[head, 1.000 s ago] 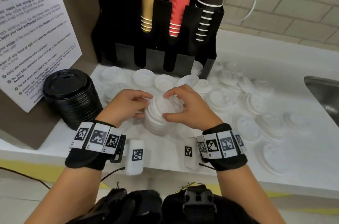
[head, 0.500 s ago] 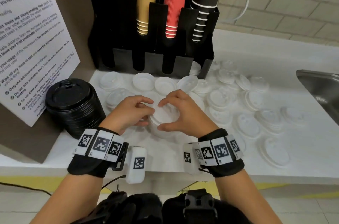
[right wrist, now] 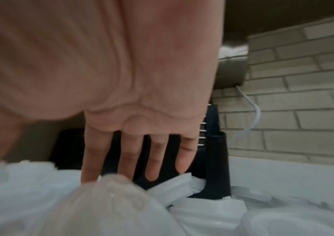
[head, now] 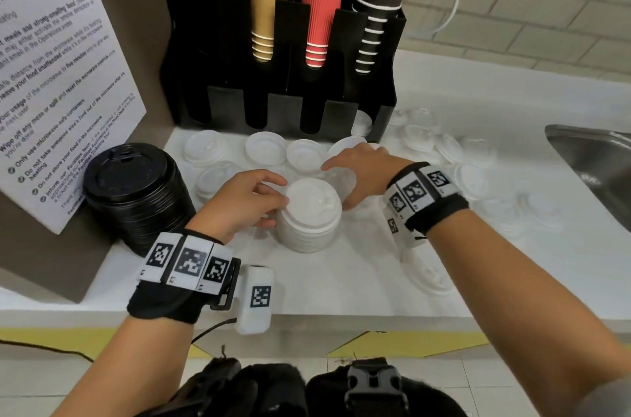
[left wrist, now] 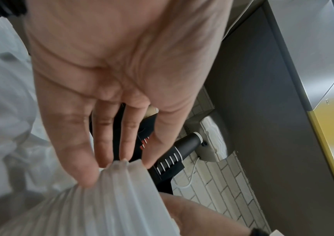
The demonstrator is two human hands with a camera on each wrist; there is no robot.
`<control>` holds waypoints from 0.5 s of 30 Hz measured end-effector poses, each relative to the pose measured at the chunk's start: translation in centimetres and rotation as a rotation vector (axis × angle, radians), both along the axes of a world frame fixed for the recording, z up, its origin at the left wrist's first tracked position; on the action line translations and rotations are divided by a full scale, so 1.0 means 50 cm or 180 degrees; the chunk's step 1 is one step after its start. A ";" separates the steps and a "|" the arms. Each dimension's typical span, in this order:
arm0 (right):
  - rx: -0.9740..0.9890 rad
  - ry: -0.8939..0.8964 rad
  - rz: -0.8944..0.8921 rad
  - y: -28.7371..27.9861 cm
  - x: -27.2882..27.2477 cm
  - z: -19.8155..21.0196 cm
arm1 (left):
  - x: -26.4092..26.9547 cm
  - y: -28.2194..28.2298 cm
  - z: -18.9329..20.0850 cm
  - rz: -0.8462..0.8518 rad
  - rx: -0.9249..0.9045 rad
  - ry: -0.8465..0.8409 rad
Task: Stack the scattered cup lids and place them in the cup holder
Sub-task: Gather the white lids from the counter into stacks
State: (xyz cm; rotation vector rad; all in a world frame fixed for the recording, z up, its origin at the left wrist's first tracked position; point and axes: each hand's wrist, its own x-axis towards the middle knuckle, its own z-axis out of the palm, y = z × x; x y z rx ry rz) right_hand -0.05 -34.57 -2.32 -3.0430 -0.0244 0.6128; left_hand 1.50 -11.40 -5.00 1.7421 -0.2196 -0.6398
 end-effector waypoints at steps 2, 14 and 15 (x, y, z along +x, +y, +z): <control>-0.0507 0.0014 0.0253 0.004 0.007 -0.006 | 0.001 0.000 0.001 -0.0002 -0.0017 -0.0003; 0.1012 -0.0795 -0.0338 -0.096 -0.029 0.036 | 0.001 -0.001 0.004 0.0003 -0.0032 -0.0009; 0.1203 -0.0970 -0.0391 -0.094 -0.026 0.037 | 0.001 -0.002 0.005 0.0003 -0.0030 -0.0014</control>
